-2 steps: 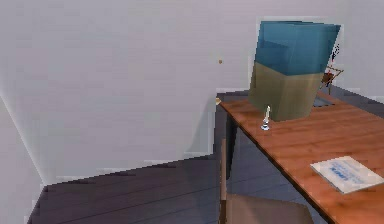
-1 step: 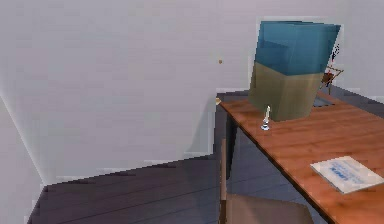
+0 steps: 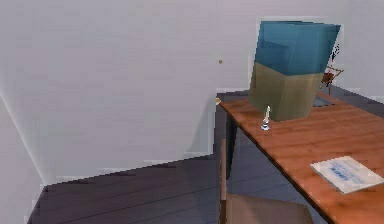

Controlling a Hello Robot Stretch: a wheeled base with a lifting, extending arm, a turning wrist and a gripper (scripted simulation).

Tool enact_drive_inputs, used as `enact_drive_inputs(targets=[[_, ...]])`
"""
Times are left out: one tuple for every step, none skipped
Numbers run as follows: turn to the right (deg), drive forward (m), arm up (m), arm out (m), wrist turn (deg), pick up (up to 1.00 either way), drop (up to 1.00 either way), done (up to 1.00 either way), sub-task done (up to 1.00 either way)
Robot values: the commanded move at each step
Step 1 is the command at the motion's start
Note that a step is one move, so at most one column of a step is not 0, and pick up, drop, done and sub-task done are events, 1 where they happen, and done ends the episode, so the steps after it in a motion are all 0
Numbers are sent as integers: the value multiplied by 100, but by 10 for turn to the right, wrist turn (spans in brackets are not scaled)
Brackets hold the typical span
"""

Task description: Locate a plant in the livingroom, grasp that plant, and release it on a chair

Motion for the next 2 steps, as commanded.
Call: enact_drive_inputs(targets=[[0,0,10,0,0,0,0,0,0],[0,0,8,0,0,0,0,0,0]])
